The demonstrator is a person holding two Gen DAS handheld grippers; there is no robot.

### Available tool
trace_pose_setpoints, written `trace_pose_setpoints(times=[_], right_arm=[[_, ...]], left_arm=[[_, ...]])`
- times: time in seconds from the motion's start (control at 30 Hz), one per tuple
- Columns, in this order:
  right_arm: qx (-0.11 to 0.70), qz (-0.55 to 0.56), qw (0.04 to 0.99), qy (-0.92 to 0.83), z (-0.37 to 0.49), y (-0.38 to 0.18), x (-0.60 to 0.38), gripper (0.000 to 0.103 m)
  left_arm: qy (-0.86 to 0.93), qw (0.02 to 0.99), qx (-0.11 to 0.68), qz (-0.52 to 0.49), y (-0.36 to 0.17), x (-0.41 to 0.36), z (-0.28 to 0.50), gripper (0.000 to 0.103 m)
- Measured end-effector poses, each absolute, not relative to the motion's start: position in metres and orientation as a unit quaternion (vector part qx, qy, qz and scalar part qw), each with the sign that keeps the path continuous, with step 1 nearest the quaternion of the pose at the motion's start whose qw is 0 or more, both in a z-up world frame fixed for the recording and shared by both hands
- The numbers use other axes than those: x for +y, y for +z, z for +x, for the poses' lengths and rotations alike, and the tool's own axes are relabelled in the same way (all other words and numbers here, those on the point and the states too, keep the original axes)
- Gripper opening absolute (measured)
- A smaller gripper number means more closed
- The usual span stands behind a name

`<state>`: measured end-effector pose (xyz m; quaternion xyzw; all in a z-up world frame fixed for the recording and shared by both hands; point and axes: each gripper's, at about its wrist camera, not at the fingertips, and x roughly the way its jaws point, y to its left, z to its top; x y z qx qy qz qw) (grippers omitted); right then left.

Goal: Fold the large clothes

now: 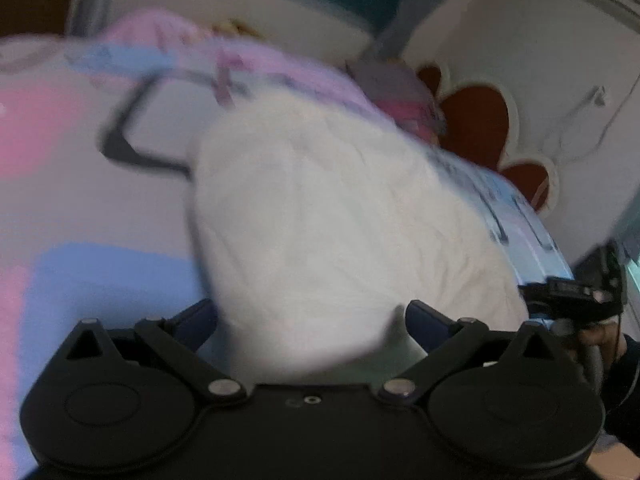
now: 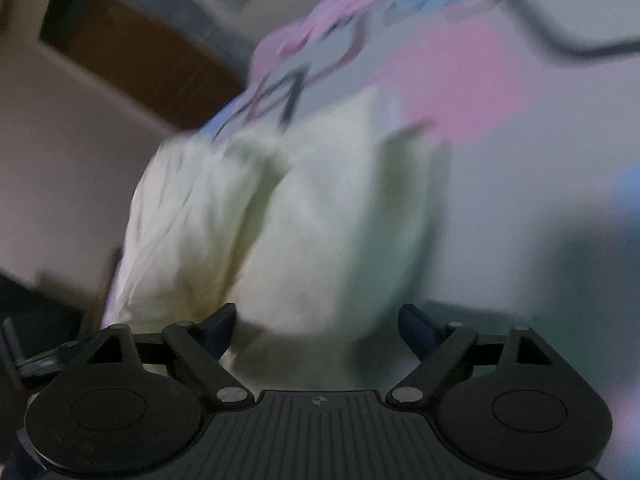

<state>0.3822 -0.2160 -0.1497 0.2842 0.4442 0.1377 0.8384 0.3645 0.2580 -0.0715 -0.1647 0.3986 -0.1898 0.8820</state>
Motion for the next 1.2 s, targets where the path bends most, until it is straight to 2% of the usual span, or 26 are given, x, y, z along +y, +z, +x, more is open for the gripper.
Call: trace_pose_setpoints(times=[0.03,0.07,0.1,0.13,0.2,0.23,0.27,0.33,0.43,0.5,0.63,0.8,0.97,1.03,1.2], right_arm=[[0.422,0.280,0.853,0.125,0.380,-0.136,-0.224,0.085],[0.404,0.270,0.866,0.120,0.379,-0.122,-0.226,0.080],[0.391,0.251,0.877,0.120,0.383,-0.108,-0.222,0.056],[0.383,0.235,0.885,0.122,0.389,-0.097,-0.214,0.046],[0.360,0.199,0.900,0.144,0.396,-0.075,-0.191,0.046],[0.360,0.172,0.904,0.155,0.410,-0.072,-0.168,0.046],[0.364,0.147,0.905,0.163,0.422,-0.070,-0.152,0.046],[0.367,0.091,0.909,0.178,0.437,-0.073,-0.116,0.046],[0.399,0.030,0.902,0.162,0.459,-0.108,-0.076,0.045],[0.424,0.014,0.896,0.133,0.459,-0.131,-0.073,0.038],[0.432,0.030,0.894,0.114,0.456,-0.168,-0.091,0.037],[0.436,0.074,0.890,0.110,0.456,-0.180,-0.104,0.037],[0.443,0.079,0.887,0.104,0.446,-0.151,-0.108,0.038],[0.422,0.079,0.897,0.104,0.431,-0.128,-0.113,0.038],[0.377,0.062,0.910,0.161,0.369,-0.083,-0.113,0.038]], left_arm=[[-0.196,0.886,0.377,-0.184,-0.063,0.270,0.363,0.098],[-0.207,0.885,0.358,-0.211,-0.056,0.280,0.365,0.098],[-0.211,0.884,0.350,-0.228,-0.052,0.286,0.370,0.098],[-0.210,0.887,0.341,-0.229,-0.046,0.287,0.378,0.097],[-0.215,0.894,0.334,-0.209,-0.038,0.276,0.394,0.090],[-0.225,0.893,0.336,-0.196,-0.036,0.267,0.403,0.064],[-0.233,0.891,0.346,-0.180,-0.036,0.251,0.414,0.046],[-0.230,0.895,0.354,-0.148,-0.039,0.229,0.430,0.045],[-0.211,0.904,0.360,-0.096,-0.049,0.197,0.448,0.045],[-0.213,0.899,0.373,-0.086,-0.060,0.185,0.458,0.044],[-0.227,0.886,0.393,-0.091,-0.082,0.183,0.464,0.045],[-0.231,0.882,0.398,-0.101,-0.099,0.189,0.464,0.045],[-0.223,0.886,0.400,-0.072,-0.093,0.183,0.462,0.046],[-0.209,0.892,0.393,-0.072,-0.080,0.183,0.451,0.046],[-0.234,0.908,0.335,-0.094,-0.045,0.197,0.383,0.047]])
